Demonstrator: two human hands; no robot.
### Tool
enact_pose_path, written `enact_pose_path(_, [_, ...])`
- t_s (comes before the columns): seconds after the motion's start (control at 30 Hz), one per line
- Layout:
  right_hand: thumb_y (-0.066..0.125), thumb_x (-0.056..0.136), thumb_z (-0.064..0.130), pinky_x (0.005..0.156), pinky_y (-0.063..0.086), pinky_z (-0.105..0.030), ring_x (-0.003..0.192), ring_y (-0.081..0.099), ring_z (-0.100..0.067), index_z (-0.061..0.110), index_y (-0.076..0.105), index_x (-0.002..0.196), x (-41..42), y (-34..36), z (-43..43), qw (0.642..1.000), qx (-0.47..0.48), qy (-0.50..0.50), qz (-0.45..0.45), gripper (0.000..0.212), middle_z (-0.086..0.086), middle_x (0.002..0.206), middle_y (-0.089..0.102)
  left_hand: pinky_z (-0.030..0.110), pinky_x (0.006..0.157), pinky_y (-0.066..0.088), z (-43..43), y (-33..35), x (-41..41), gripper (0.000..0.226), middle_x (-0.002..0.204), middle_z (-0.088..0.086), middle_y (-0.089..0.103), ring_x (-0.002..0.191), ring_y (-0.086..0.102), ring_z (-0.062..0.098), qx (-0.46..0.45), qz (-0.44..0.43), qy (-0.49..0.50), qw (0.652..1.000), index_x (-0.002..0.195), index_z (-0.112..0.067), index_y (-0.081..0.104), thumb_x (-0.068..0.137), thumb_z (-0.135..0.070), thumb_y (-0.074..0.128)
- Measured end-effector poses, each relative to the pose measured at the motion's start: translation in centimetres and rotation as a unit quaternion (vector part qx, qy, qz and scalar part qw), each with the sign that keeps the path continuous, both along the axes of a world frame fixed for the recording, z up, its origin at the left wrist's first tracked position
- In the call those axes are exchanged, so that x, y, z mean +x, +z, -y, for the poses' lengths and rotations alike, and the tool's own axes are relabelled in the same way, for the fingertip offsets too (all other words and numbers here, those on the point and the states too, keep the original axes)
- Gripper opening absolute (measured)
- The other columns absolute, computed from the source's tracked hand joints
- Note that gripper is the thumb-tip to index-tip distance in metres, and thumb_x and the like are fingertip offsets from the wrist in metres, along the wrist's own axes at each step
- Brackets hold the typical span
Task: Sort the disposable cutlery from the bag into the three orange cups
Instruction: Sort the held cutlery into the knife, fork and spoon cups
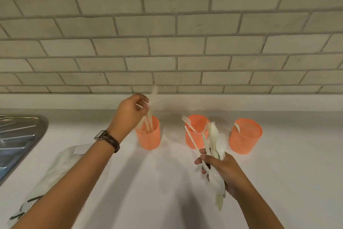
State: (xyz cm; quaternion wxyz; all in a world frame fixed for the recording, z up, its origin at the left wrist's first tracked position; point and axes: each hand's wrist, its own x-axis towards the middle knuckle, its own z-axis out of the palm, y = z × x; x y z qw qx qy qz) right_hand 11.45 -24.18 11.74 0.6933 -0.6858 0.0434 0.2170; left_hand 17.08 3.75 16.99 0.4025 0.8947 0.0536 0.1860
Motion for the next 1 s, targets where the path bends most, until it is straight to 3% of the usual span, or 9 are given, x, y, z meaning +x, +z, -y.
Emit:
enact_pose_path(0.07, [0.059,0.088,0.008,0.054,0.047,-0.032,0.061,0.059,-0.023,0.005,0.061,0.104,0.2,-0.2,0.1,1.0,0.026,-0.014,-0.011,0.016,-0.016,0.084,0.074,0.025,0.064,0.051,-1.1,-1.1,0.4,0.024,0.073,0.004,0.064,0.053,0.064,0.007,-0.138,0.002,0.058,0.989,0.077,-0.023,0.056,0.082,-0.001,0.064])
enact_pose_path(0.2, [0.055,0.091,0.007,0.049,0.05,-0.031,0.058,0.061,-0.022,0.005,0.06,0.107,0.4,-0.4,0.1,0.998,0.063,-0.018,-0.015,0.017,-0.018,0.086,0.073,0.035,0.067,0.055,-2.0,-3.3,1.6,0.015,0.084,0.011,0.068,0.064,0.067,0.023,-0.164,0.0,0.127,0.978,0.078,-0.019,0.056,0.082,-0.009,0.066])
enact_pose_path(0.3, [0.053,0.092,0.009,0.052,0.053,-0.033,0.062,0.065,-0.025,0.003,0.06,0.11,0.5,-0.3,0.1,0.995,0.092,-0.017,-0.029,0.02,-0.018,0.091,0.073,0.034,0.073,0.052,-1.7,-5.5,2.2,0.009,0.086,0.006,0.069,0.083,0.067,0.029,-0.093,-0.062,0.143,0.983,0.086,-0.014,0.063,0.081,-0.018,0.068])
enact_pose_path(0.37, [0.053,0.092,0.012,0.055,0.056,-0.033,0.066,0.068,-0.026,-0.001,0.06,0.11,0.6,-0.2,0.2,0.991,0.12,-0.019,-0.048,0.023,-0.018,0.093,0.074,0.032,0.082,0.048,-1.3,-6.6,2.3,0.028,0.105,0.006,0.067,0.1,0.063,0.027,-0.035,-0.115,0.153,0.981,0.104,-0.011,0.065,0.08,-0.025,0.069])
enact_pose_path(0.47, [0.053,0.091,0.015,0.054,0.056,-0.032,0.065,0.069,-0.024,-0.003,0.062,0.106,0.6,0.1,0.6,0.983,0.164,-0.023,-0.078,0.025,-0.016,0.092,0.074,0.034,0.092,0.044,-0.1,-5.3,1.7,0.055,0.131,0.01,0.046,0.107,0.057,0.026,0.027,-0.049,0.172,0.983,0.131,-0.012,0.052,0.081,-0.025,0.07])
enact_pose_path(0.6, [0.053,0.091,0.018,0.051,0.053,-0.029,0.063,0.067,-0.021,-0.003,0.062,0.105,0.5,0.4,1.6,0.978,0.184,-0.007,-0.098,0.026,-0.013,0.09,0.073,0.023,0.072,0.047,4.9,-2.5,-1.1,0.037,0.114,-0.012,0.047,0.065,0.048,0.005,0.069,0.108,-0.068,0.989,0.111,-0.03,0.064,0.081,-0.009,0.066])
enact_pose_path(0.73, [0.05,0.093,0.015,0.052,0.052,-0.03,0.063,0.066,-0.022,0.002,0.062,0.104,0.0,0.7,2.6,0.984,0.155,0.029,-0.081,0.021,-0.015,0.091,0.073,0.018,0.072,0.048,10.1,-2.9,-3.7,0.03,0.123,-0.017,0.052,0.088,0.054,-0.005,0.237,0.097,-0.347,0.902,0.112,-0.036,0.06,0.088,-0.019,0.056])
enact_pose_path(0.8, [0.049,0.093,0.013,0.052,0.052,-0.03,0.062,0.065,-0.024,0.003,0.062,0.107,-0.3,0.8,3.3,0.986,0.147,0.031,-0.068,0.021,-0.017,0.091,0.072,0.024,0.069,0.052,11.5,-3.7,-3.4,0.031,0.121,-0.009,0.056,0.092,0.059,0.007,0.306,0.13,-0.393,0.858,0.117,-0.032,0.058,0.088,-0.024,0.051])
enact_pose_path(1.0, [0.051,0.093,0.02,0.062,0.057,-0.034,0.078,0.071,-0.029,0.003,0.061,0.113,-1.0,0.7,6.3,0.988,0.134,0.025,-0.069,0.028,-0.017,0.102,0.073,0.028,0.064,0.047,14.6,-4.0,-2.0,0.016,0.088,0.0,0.065,0.073,0.058,0.018,0.356,0.237,-0.443,0.788,0.101,-0.02,0.062,0.091,-0.022,0.05])
